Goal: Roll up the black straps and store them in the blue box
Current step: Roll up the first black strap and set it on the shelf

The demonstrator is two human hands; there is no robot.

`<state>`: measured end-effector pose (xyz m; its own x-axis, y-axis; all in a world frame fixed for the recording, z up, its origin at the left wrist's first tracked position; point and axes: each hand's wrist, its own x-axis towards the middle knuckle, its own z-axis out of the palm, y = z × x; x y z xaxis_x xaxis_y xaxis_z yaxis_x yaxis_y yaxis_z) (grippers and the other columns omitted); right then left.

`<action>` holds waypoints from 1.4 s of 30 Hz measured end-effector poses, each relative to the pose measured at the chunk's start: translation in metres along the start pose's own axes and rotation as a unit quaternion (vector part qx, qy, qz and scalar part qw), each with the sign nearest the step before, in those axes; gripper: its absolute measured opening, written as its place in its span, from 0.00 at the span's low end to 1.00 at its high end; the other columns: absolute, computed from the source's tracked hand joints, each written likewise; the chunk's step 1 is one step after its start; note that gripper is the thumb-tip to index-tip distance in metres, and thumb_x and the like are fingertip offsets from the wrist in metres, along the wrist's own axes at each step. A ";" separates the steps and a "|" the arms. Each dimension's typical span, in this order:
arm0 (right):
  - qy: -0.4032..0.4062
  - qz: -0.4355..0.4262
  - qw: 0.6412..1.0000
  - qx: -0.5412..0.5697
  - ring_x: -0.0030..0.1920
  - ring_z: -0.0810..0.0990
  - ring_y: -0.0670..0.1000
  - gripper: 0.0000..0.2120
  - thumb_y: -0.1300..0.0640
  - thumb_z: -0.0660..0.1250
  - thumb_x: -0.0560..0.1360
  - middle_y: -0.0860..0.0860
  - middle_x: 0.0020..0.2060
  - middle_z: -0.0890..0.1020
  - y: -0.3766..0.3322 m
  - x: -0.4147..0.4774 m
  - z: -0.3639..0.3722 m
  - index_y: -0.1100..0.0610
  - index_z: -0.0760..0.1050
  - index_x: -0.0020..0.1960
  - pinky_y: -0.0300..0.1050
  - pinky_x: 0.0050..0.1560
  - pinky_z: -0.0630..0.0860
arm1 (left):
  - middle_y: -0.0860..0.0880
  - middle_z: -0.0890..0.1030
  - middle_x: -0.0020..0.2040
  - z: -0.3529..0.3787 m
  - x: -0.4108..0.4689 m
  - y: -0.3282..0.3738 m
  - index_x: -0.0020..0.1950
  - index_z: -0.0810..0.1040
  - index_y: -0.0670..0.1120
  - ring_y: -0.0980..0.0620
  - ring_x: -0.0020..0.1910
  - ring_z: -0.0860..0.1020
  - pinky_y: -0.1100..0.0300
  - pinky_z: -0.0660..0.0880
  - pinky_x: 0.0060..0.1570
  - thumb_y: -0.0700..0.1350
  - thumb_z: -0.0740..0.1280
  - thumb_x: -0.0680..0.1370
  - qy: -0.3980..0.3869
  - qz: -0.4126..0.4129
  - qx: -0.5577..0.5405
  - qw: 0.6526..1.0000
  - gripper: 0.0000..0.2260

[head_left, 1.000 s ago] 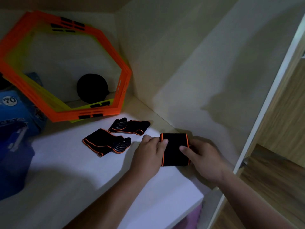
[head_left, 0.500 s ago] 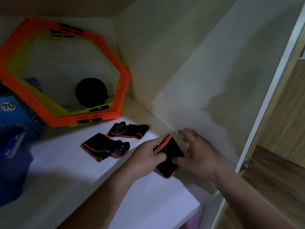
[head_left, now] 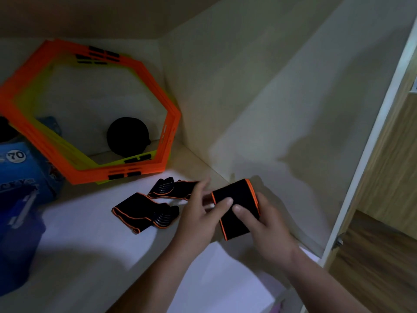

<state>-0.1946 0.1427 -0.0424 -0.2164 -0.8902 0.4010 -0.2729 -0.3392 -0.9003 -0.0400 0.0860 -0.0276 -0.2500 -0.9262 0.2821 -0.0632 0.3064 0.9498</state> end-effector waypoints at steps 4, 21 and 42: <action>0.038 0.028 0.996 0.075 0.52 0.84 0.46 0.07 0.57 0.62 0.83 0.48 0.50 0.86 -0.003 -0.006 0.020 0.52 0.78 0.57 0.37 0.51 0.78 | 0.49 0.87 0.54 0.026 -0.016 0.001 0.59 0.81 0.49 0.51 0.56 0.84 0.55 0.78 0.56 0.52 0.66 0.75 0.009 -0.119 -0.134 0.984 0.15; -0.045 -0.005 0.923 -0.383 0.61 0.79 0.56 0.27 0.58 0.68 0.72 0.52 0.67 0.74 0.025 0.022 -0.003 0.51 0.73 0.70 0.47 0.60 0.76 | 0.39 0.83 0.54 0.021 0.055 -0.038 0.58 0.78 0.39 0.41 0.50 0.83 0.54 0.82 0.34 0.37 0.68 0.79 0.035 -0.275 -0.188 0.942 0.07; -0.183 0.001 0.759 -0.625 0.76 0.63 0.57 0.31 0.55 0.56 0.77 0.57 0.78 0.63 0.056 0.070 0.021 0.60 0.58 0.79 0.54 0.74 0.61 | 0.51 0.75 0.66 0.023 0.092 -0.069 0.68 0.76 0.56 0.44 0.64 0.71 0.52 0.71 0.63 0.52 0.67 0.78 -0.029 0.101 0.474 0.874 0.18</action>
<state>-0.2051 0.0545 -0.0686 -0.0058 -0.9928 0.1199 -0.9984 0.0125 0.0555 -0.0807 -0.0150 -0.0707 -0.3949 -0.8282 0.3978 -0.7781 0.5317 0.3345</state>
